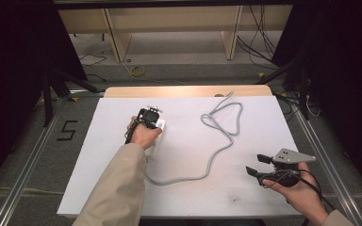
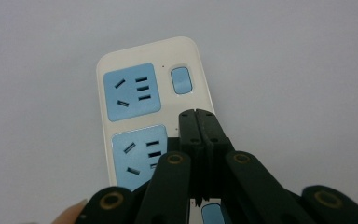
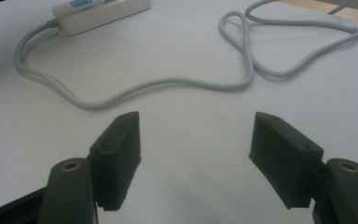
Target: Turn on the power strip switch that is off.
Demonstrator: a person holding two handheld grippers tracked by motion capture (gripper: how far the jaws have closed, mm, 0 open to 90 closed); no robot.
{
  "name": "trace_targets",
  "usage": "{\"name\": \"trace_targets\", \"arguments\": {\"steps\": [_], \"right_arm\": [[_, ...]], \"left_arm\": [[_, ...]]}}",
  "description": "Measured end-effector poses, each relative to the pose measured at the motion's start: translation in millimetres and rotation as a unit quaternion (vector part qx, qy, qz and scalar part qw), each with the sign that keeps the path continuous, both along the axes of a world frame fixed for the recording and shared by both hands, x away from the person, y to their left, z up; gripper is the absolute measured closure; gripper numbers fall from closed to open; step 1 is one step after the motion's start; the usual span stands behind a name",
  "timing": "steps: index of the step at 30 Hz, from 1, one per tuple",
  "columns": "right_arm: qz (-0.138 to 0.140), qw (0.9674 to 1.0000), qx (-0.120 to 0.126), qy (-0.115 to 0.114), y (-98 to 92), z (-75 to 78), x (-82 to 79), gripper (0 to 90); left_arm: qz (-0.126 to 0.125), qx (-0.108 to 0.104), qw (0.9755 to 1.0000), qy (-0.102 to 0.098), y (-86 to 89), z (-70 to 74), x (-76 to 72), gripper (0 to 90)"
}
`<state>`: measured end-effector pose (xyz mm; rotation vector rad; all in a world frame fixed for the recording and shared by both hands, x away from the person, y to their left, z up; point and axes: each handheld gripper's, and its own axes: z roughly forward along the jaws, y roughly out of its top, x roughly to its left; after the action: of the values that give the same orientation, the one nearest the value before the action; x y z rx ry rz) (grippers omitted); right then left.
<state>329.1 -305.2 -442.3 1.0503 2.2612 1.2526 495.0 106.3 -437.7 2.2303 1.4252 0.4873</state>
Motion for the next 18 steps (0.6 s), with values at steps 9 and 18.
{"name": "trace_targets", "arguments": {"steps": [9, 18], "right_arm": [[0.001, 1.0, -0.001, -0.001, 0.0, 0.0, 0.0, 33.7], [0.0, 1.0, -0.001, 0.001, 0.1, -0.4, 0.1, 33.8]], "left_arm": [[0.003, 0.005, 1.0, 0.006, 0.5, -1.7, 1.9, 89.7], [0.001, 0.006, 1.0, 0.007, -1.0, -2.8, 2.3, 89.8]]}}
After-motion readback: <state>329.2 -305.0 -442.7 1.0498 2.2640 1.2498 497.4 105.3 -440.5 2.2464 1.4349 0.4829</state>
